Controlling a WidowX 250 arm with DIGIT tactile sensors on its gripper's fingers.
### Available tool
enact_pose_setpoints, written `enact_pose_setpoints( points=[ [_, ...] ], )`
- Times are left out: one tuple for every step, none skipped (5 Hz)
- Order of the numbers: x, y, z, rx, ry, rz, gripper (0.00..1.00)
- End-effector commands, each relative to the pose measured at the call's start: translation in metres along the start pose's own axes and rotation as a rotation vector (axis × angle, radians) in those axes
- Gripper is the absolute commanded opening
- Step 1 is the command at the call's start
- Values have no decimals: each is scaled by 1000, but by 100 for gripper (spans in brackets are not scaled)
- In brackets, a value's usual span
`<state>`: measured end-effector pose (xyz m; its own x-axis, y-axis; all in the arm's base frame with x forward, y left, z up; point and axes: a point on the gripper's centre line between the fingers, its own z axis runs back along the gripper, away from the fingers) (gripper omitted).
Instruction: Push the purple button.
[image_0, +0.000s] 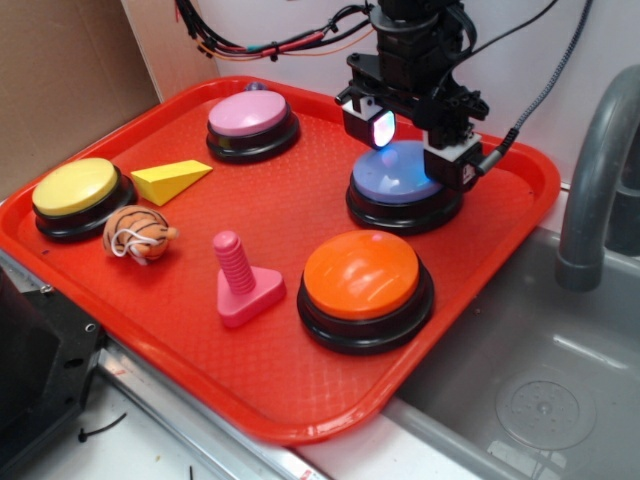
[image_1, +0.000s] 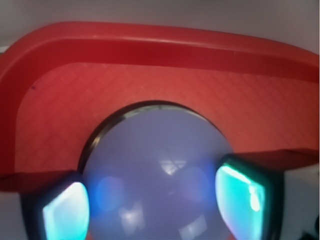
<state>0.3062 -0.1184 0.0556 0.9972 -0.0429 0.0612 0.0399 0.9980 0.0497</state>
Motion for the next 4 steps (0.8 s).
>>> enact_pose_setpoints(
  points=[
    [6, 10, 55, -16, -134, 11, 100],
    [2, 14, 62, -27, -141, 6, 100],
    [-2, 18, 68, -22, -134, -4, 100],
    [-10, 23, 79, -30, -141, -1, 100]
  ],
)
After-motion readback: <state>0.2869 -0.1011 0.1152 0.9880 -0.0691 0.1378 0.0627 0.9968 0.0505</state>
